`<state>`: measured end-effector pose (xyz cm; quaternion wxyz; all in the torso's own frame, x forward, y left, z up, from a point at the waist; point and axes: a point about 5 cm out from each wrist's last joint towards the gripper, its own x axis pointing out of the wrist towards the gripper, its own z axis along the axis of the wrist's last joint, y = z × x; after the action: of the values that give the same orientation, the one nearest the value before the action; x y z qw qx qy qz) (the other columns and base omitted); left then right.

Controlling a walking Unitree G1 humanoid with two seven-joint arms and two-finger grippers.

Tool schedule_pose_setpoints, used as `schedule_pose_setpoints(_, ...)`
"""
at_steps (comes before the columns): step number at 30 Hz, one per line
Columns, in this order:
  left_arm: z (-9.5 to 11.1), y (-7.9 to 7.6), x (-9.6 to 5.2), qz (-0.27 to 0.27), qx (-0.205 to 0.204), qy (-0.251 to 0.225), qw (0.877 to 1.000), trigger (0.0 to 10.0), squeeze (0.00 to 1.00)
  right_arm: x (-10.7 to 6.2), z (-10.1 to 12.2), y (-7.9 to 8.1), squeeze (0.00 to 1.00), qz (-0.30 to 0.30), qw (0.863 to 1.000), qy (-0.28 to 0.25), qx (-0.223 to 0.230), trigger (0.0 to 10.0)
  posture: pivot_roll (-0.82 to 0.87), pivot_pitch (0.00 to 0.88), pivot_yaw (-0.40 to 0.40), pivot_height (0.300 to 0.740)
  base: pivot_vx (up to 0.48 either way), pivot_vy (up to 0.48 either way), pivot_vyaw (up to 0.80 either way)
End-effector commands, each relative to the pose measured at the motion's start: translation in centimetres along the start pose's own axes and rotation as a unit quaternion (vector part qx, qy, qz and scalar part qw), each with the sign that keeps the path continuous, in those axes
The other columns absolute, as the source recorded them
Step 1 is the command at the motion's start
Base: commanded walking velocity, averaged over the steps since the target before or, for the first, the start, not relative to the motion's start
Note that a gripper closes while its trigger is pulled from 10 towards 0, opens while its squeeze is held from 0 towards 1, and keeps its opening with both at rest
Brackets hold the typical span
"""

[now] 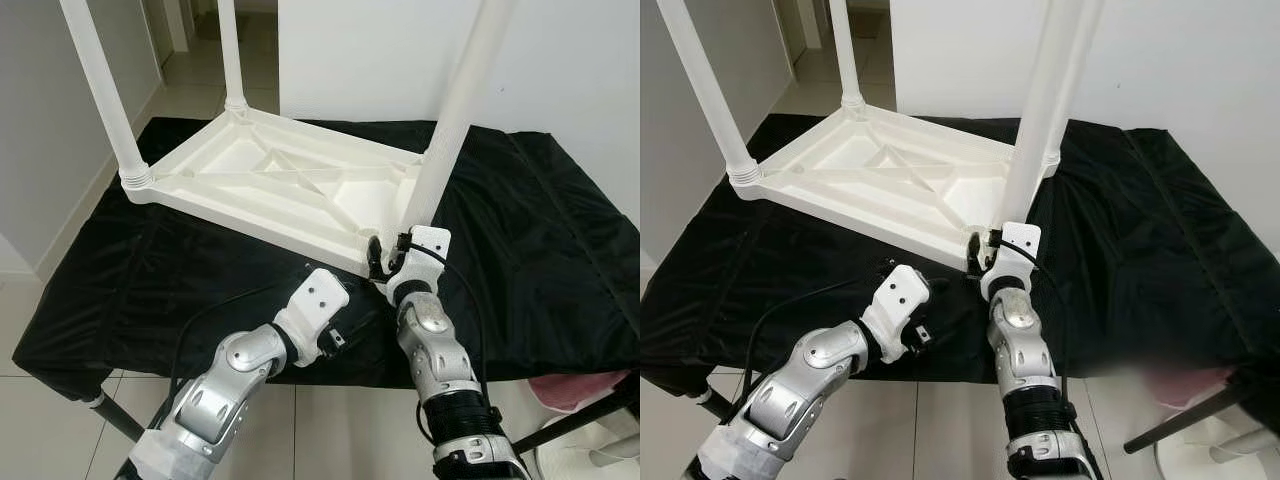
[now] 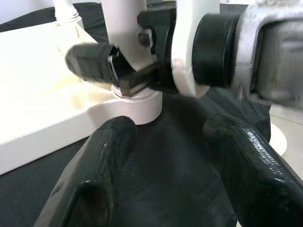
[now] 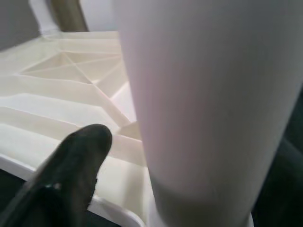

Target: Building children table

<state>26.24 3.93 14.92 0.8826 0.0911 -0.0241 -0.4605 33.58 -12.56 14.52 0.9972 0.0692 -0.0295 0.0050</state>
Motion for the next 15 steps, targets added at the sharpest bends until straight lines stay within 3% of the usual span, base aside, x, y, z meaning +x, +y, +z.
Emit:
schedule_pose_setpoints(1, 0.1, -0.1, 0.0, -0.01, 0.001, 0.0, 1.0, 10.0, 0.0, 0.0, 0.4, -0.3, 1.0, 0.008, 1.0, -0.01, 0.012, 10.0, 0.01, 0.037, -0.033, 0.74, 0.0, 0.0, 0.0)
schedule_pose_setpoints(2, 0.1, -0.2, 0.1, -0.01, 0.001, 0.0, 1.0, 10.0, 0.0, 0.0, 0.4, -0.6, 0.7, 0.022, 1.0, -0.011, 0.008, 10.0, 0.01, 0.036, -0.035, 0.74, 0.0, 0.0, 0.0)
schedule_pose_setpoints(3, 0.1, -0.2, 0.1, -0.01, 0.001, 0.0, 1.0, 10.0, 0.0, 0.0, 0.4, -0.6, 0.7, 0.022, 1.0, -0.011, 0.008, 10.0, 0.01, 0.036, -0.035, 0.74, 0.0, 0.0, 0.0)
schedule_pose_setpoints(4, 0.1, -0.2, 0.1, -0.01, 0.001, -0.001, 1.0, 10.0, 0.0, -0.1, 0.4, -0.9, 0.0, 0.037, 0.999, -0.01, 0.004, 10.0, 0.01, 0.035, -0.036, 0.74, 0.0, 0.0, 0.0)
schedule_pose_setpoints(11, 0.1, -0.1, 0.4, -0.01, 0.002, -0.003, 1.0, 10.0, 0.0, 0.1, 0.3, -2.8, 0.0, 0.121, 0.991, 0.002, -0.051, 10.0, 0.0, 0.029, -0.034, 0.74, 0.0, 0.0, 0.0)
schedule_pose_setpoints(15, 0.1, 0.1, 0.4, -0.011, 0.005, -0.003, 1.0, 10.0, 0.0, 0.8, 0.5, -4.0, 0.0, 0.196, 0.975, 0.011, -0.108, 10.0, 0.0, 0.022, -0.031, 0.74, 0.0, 0.0, 0.0)
